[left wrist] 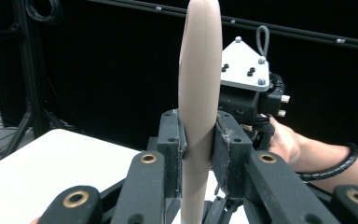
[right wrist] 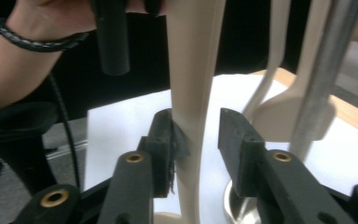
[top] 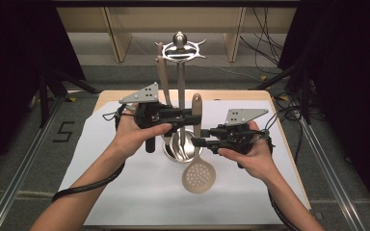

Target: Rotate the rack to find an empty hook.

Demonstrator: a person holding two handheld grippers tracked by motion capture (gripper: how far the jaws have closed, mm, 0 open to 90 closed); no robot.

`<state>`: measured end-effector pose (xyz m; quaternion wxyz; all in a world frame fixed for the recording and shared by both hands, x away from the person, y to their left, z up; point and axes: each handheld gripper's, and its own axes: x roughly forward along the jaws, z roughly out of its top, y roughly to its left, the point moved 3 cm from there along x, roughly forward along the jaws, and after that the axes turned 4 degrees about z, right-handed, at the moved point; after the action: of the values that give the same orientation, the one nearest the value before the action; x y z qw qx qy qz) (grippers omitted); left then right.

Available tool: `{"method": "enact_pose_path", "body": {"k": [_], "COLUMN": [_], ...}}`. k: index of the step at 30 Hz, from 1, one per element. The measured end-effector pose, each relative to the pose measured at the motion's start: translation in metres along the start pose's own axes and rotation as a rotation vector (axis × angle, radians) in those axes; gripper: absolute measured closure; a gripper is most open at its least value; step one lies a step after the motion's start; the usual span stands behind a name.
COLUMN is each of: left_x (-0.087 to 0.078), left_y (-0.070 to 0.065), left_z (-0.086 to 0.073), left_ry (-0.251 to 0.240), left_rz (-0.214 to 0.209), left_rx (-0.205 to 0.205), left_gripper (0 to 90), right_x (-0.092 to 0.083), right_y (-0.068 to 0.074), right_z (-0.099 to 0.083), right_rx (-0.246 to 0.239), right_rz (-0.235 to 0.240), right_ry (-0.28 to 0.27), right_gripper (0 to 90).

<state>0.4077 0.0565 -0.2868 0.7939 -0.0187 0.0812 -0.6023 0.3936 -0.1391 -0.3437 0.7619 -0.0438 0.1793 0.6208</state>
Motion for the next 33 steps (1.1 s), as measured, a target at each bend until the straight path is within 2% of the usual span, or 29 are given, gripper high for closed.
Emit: {"method": "enact_pose_path", "body": {"k": [1,2,3,4,6,7,8,9,11,12,14,16,17,19,20,21,22,23,24,25,28,29,31,32,33], "left_x": [0.0,-0.001,-0.001,-0.001,-0.001,-0.001,-0.001,-0.002,-0.002,-0.003,-0.003,-0.004,-0.005,-0.005,-0.006,-0.006,-0.006,-0.006,-0.006,-0.006,-0.007,-0.007,-0.008,-0.008,-0.009], "left_y": [0.0,0.001,0.002,0.002,0.002,0.002,0.002,0.003,0.004,0.0,0.0,-0.001,-0.001,0.0,0.002,0.004,0.006,0.006,0.007,0.001,0.001,0.003,0.006,0.005,0.004], "left_z": [0.0,0.0,0.0,0.0,0.0,0.0,0.0,-0.001,-0.002,-0.005,-0.007,-0.009,-0.01,-0.011,-0.01,-0.01,-0.011,-0.012,-0.012,-0.015,-0.014,-0.013,-0.009,-0.008,-0.006], "left_ry": [-0.003,-0.005,-0.007,-0.017,-0.029,-0.039,-0.04,-0.031,-0.04,-0.048,-0.047,-0.039,-0.036,-0.034,-0.032,-0.032,-0.032,-0.029,-0.024,-0.022,-0.026,-0.027,-0.027,-0.02,-0.018], "left_rz": [0.001,0.0,0.002,0.004,0.005,0.015,0.032,0.067,0.097,0.1,0.114,0.12,0.118,0.116,0.119,0.115,0.112,0.109,0.11,0.107,0.096,0.093,0.079,0.08,0.075], "left_rx": [-0.002,0.001,0.0,0.005,-0.003,0.005,0.01,0.049,0.079,0.034,0.052,0.067,0.064,0.061,0.082,0.106,0.117,0.112,0.121,0.039,0.023,0.056,0.101,0.096,0.092], "left_gripper": [73.7,73.7,73.6,73.6,73.2,71.9,68.1,63.1,57.5,55.6,54.2,54.8,56.0,57.8,59.2,60.5,61.9,63.4,64.8,66.7,73.0,73.4,74.1,74.3,74.4], "right_x": [0.0,0.0,0.0,-0.001,0.0,0.0,0.0,0.001,0.002,0.003,0.006,0.008,0.008,0.01,0.011,0.011,0.012,0.014,0.015,0.015,0.016,0.016,0.016,0.015,0.016], "right_y": [0.0,0.002,0.002,0.004,0.005,0.007,0.008,0.007,0.009,0.009,0.011,0.011,0.013,0.011,0.013,0.013,0.012,0.013,0.014,0.013,0.014,0.014,0.013,0.015,0.015], "right_z": [0.001,0.001,0.002,0.003,0.005,0.006,0.007,0.007,0.01,0.011,0.012,0.014,0.014,0.016,0.016,0.017,0.017,0.017,0.017,0.017,0.018,0.018,0.019,0.019,0.02], "right_rx": [-0.015,-0.005,-0.016,0.001,0.001,0.016,0.008,-0.001,0.008,0.019,0.031,0.03,0.053,0.026,0.056,0.063,0.046,0.057,0.067,0.064,0.073,0.076,0.04,0.055,0.045], "right_rz": [-0.002,0.005,-0.012,-0.017,-0.049,-0.065,-0.083,-0.102,-0.12,-0.136,-0.156,-0.196,-0.194,-0.207,-0.197,-0.195,-0.194,-0.185,-0.168,-0.176,-0.168,-0.171,-0.18,-0.177,-0.169], "right_ry": [0.002,0.007,0.005,0.019,0.012,0.021,0.022,0.023,0.018,0.019,0.012,0.02,0.026,0.019,0.016,0.015,0.011,-0.005,0.003,0.003,-0.002,-0.002,-0.02,-0.017,-0.03], "right_gripper": [73.7,77.4,77.6,77.7,77.9,77.9,78.0,78.0,78.0,78.0,78.0,78.0,78.1,78.0,78.1,78.1,78.0,78.0,78.0,78.1,78.0,77.9,77.7,77.0,74.6]}}
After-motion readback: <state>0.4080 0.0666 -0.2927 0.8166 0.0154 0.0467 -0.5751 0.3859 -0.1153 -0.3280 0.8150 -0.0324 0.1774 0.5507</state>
